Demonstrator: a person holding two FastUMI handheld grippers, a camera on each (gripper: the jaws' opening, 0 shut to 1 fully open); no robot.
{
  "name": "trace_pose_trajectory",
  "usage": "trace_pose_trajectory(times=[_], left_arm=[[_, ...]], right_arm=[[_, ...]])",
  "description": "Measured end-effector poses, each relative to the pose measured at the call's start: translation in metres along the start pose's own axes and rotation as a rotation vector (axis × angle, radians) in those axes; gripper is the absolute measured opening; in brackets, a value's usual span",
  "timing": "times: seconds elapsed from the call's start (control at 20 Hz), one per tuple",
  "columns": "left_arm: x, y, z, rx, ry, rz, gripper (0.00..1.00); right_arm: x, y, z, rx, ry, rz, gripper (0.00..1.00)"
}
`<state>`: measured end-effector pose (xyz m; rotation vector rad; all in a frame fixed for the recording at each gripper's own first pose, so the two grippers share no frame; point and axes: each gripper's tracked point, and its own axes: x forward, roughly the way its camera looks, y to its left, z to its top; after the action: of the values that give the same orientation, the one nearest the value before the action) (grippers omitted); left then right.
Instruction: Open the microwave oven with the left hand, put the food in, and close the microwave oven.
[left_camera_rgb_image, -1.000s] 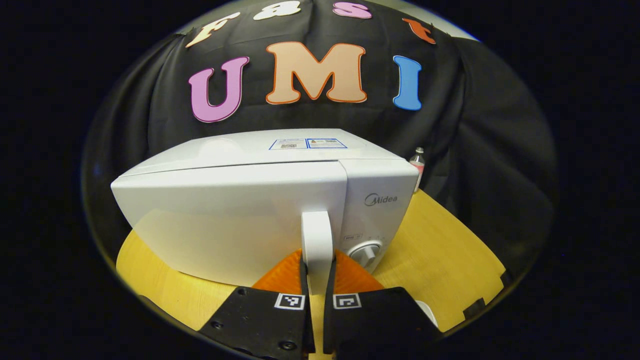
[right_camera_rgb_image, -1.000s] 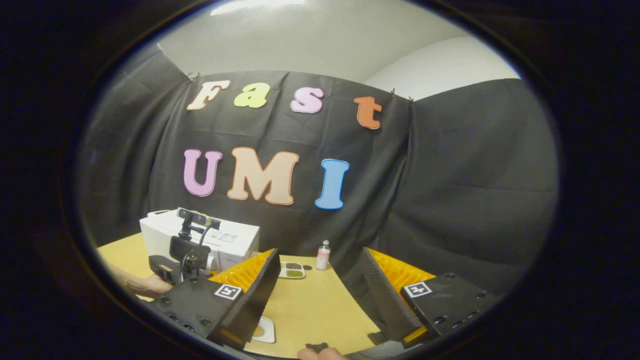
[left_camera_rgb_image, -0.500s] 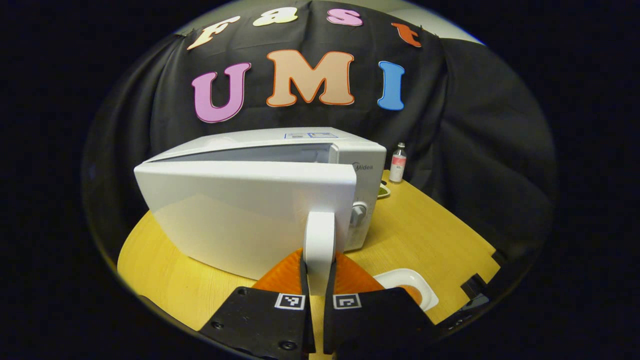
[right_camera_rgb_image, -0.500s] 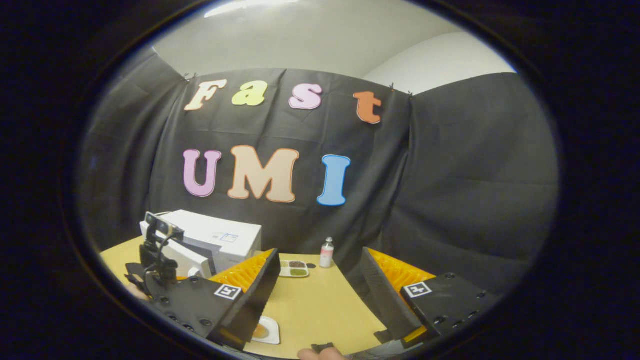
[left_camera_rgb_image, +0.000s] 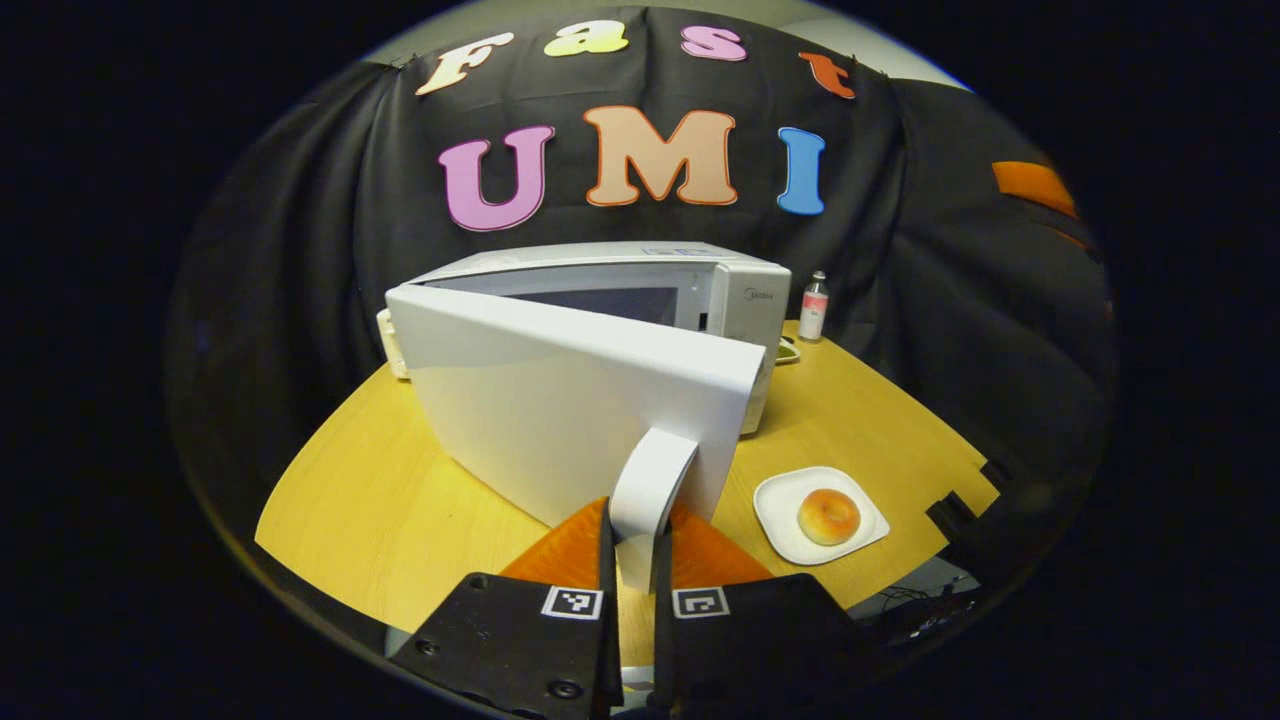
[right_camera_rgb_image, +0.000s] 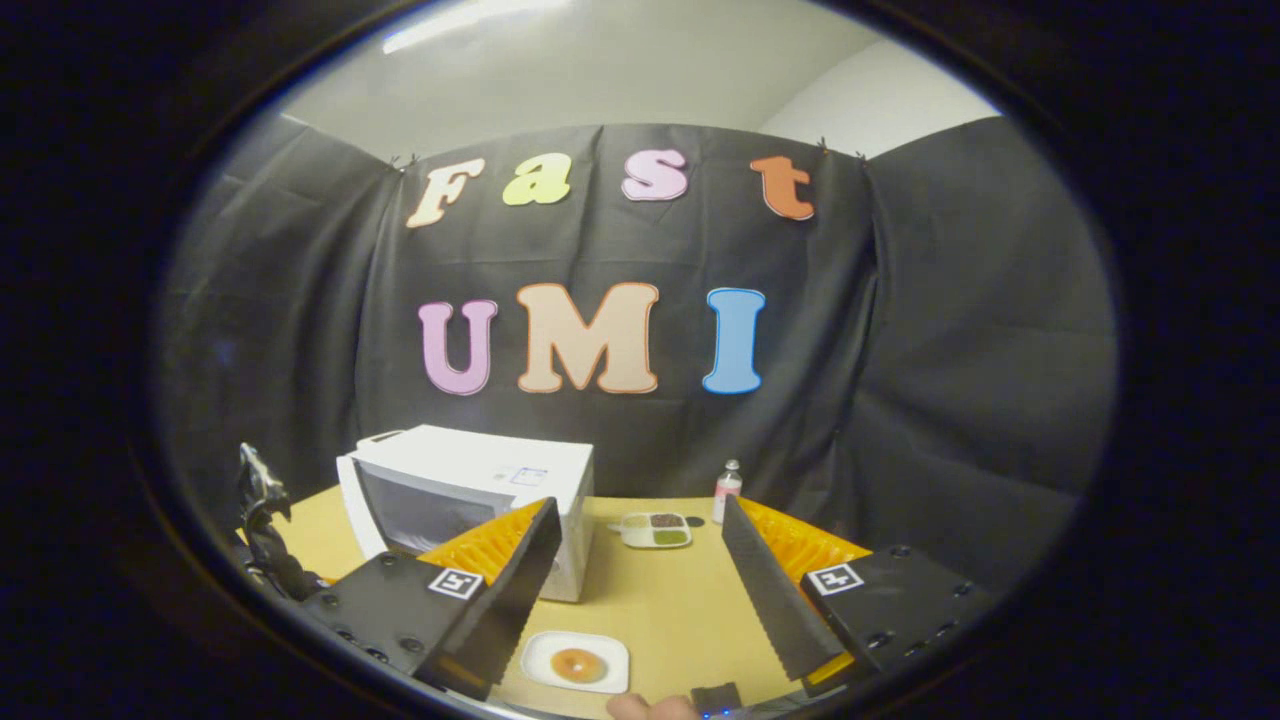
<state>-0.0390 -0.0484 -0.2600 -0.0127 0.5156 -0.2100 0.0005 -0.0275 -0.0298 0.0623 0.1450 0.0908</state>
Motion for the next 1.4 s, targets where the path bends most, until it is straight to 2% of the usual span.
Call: trace_pose_trajectory(times=[0.15, 0.35, 0.45, 0.5, 0.7, 0.9, 1.1, 1.15, 1.2, 1.25, 1.35, 1.4], left_arm=[[-0.022, 0.026, -0.012, -0.011, 0.007, 0.044, 0.11], [-0.052, 0.074, -0.026, -0.039, 0.014, 0.151, 0.14], [-0.066, 0.102, -0.033, -0.063, 0.018, 0.207, 0.11], [-0.072, 0.116, -0.037, -0.075, 0.020, 0.227, 0.11], [-0.089, 0.153, -0.043, -0.104, 0.000, 0.219, 0.10], [-0.099, 0.175, -0.046, -0.123, -0.012, 0.163, 0.10], [-0.103, 0.193, -0.047, -0.133, -0.024, 0.152, 0.17], [-0.108, 0.197, -0.049, -0.137, -0.027, 0.157, 0.20], [-0.110, 0.200, -0.049, -0.143, -0.024, 0.161, 0.23], [-0.111, 0.207, -0.052, -0.148, -0.016, 0.179, 0.34], [-0.126, 0.216, -0.047, -0.133, -0.028, 0.209, 0.76], [-0.134, 0.216, -0.043, -0.120, -0.038, 0.214, 0.86]], right_arm=[[0.003, 0.010, 0.002, -0.021, -0.014, 0.018, 0.97], [0.002, 0.028, 0.008, -0.040, -0.039, 0.040, 0.97], [0.000, 0.039, 0.006, -0.045, -0.039, 0.052, 0.96], [-0.002, 0.043, 0.008, -0.034, -0.041, 0.058, 1.00], [-0.004, 0.053, 0.006, -0.028, -0.034, 0.045, 0.97], [-0.012, 0.057, 0.007, -0.071, -0.050, 0.024, 0.97], [-0.015, 0.064, -0.002, -0.120, -0.044, 0.016, 0.97], [-0.015, 0.067, -0.006, -0.123, -0.039, 0.021, 1.00], [-0.015, 0.069, -0.009, -0.121, -0.033, 0.028, 0.97], [-0.013, 0.070, -0.012, -0.115, -0.029, 0.030, 0.97], [-0.011, 0.069, -0.017, -0.096, -0.020, 0.032, 0.97], [-0.009, 0.069, -0.020, -0.085, -0.017, 0.032, 0.97]])
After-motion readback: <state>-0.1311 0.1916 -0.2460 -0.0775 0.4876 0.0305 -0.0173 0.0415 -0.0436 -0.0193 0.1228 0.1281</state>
